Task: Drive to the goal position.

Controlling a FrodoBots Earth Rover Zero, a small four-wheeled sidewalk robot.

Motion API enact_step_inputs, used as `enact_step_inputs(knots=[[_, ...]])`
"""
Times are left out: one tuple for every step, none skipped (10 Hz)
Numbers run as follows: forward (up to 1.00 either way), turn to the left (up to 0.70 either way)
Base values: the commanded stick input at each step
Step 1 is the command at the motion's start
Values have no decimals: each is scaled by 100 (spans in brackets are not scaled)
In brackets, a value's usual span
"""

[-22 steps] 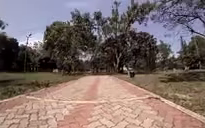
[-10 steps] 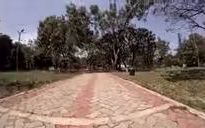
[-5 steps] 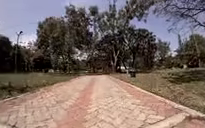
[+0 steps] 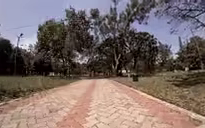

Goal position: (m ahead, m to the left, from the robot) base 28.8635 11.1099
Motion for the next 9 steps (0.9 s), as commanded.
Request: enact_step_inputs(knots=[[70,0],[70,0],[70,0],[70,0],[70,0],[70,0],[70,0],[70,0],[70,0]])
